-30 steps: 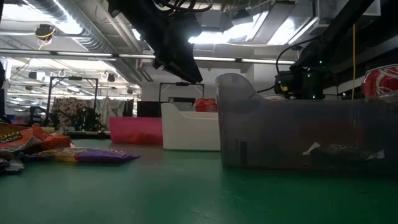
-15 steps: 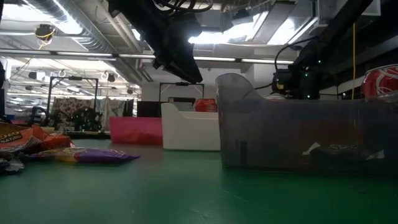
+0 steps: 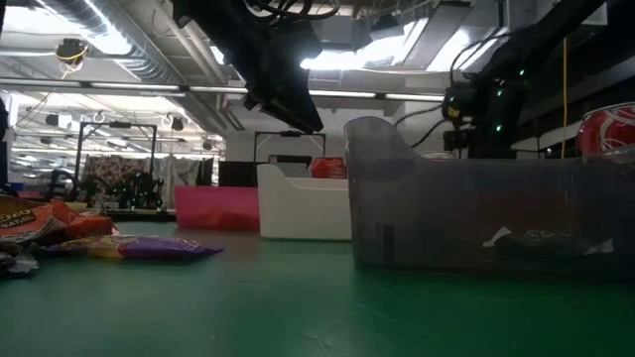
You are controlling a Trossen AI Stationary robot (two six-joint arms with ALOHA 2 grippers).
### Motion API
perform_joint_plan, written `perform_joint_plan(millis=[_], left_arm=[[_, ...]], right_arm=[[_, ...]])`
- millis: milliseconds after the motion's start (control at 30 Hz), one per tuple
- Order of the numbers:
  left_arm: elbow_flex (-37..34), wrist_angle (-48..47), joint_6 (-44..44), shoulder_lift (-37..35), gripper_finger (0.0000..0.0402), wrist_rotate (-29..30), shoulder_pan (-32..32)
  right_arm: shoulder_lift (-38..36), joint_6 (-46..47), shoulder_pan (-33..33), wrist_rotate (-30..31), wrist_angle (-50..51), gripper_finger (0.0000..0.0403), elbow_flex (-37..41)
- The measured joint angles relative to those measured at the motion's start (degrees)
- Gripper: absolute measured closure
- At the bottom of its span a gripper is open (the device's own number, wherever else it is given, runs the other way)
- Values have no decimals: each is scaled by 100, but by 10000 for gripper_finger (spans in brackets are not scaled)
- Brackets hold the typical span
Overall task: Sort candy
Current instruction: Put the light blue candy into the orange bin
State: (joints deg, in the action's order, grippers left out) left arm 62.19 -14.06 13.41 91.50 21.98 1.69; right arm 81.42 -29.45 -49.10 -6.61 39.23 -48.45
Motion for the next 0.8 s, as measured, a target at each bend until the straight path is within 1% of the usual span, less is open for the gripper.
perform_joint_plan(millis=[200, 333, 433, 567, 700, 800], left_arm=[[0, 0, -2, 0, 288, 0, -2], [0, 2, 0, 0, 288, 0, 0], [-2, 7, 0, 0, 288, 0, -2], [-2, 9, 2, 0, 288, 2, 0], [-2, 9, 2, 0, 288, 0, -2], [-2, 7, 2, 0, 288, 0, -2]], right_arm=[[-946, 687, 50, -152, 534, 350, 0], [-1630, 1006, 404, -322, 695, 350, 0], [-2069, 1307, 909, -354, 710, 350, -4], [-2399, 1789, 1747, -354, 709, 349, -4], [-2428, 2339, 2614, -351, 709, 349, -4], [-2386, 2554, 3188, -270, 716, 349, -4]])
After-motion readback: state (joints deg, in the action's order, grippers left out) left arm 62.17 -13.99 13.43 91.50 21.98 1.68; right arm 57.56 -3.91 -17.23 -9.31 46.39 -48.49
